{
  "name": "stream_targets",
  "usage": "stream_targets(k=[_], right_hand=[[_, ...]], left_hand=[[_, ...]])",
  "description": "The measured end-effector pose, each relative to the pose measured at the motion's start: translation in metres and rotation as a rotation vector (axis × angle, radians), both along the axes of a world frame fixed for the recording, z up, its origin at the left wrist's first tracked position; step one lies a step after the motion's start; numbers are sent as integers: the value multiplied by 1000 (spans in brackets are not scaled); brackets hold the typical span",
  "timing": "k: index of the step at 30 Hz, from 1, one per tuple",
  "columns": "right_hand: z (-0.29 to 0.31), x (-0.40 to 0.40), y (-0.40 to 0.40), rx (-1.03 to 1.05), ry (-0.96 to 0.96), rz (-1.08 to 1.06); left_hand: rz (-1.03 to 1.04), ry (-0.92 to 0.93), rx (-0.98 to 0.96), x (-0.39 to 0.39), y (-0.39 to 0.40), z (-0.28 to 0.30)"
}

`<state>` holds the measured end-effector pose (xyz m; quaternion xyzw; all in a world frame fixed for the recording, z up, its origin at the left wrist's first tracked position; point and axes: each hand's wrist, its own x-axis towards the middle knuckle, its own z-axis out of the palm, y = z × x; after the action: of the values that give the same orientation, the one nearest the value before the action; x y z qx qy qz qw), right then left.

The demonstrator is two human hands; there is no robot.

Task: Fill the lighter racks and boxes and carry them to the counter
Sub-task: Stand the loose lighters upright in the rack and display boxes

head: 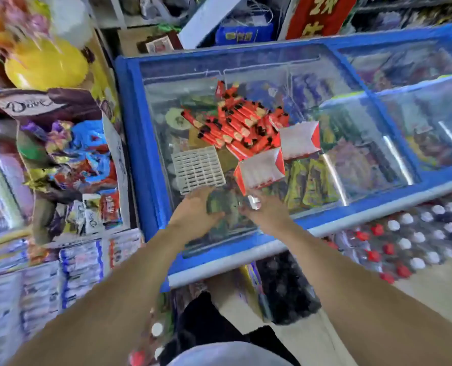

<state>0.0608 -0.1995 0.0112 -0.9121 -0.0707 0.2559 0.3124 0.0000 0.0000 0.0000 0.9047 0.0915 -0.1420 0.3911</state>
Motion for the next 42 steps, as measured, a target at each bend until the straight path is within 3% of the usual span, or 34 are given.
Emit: stream_targets(k=[3, 7, 11, 17, 24, 37, 42], right_hand=[[-1, 22, 31, 3, -207, 6], [9, 54, 59, 28, -396, -61], [16, 91, 75, 3, -510, 58], [12, 138, 101, -160, -376, 179], [-1, 167, 120, -323, -382, 216], [3, 223, 103, -434, -420, 320], [-4, 228, 99, -369, -378, 342]], left_hand=[[-59, -13, 189, 17, 22, -15], [-93, -38, 270, 36, 36, -32], [-141, 19, 343, 51, 39, -43], [-186, 98, 331, 56, 41, -52], [-230, 177, 371, 64, 42, -49], [-258, 212, 375, 96, 49, -47], [-227, 188, 391, 101, 47, -49]])
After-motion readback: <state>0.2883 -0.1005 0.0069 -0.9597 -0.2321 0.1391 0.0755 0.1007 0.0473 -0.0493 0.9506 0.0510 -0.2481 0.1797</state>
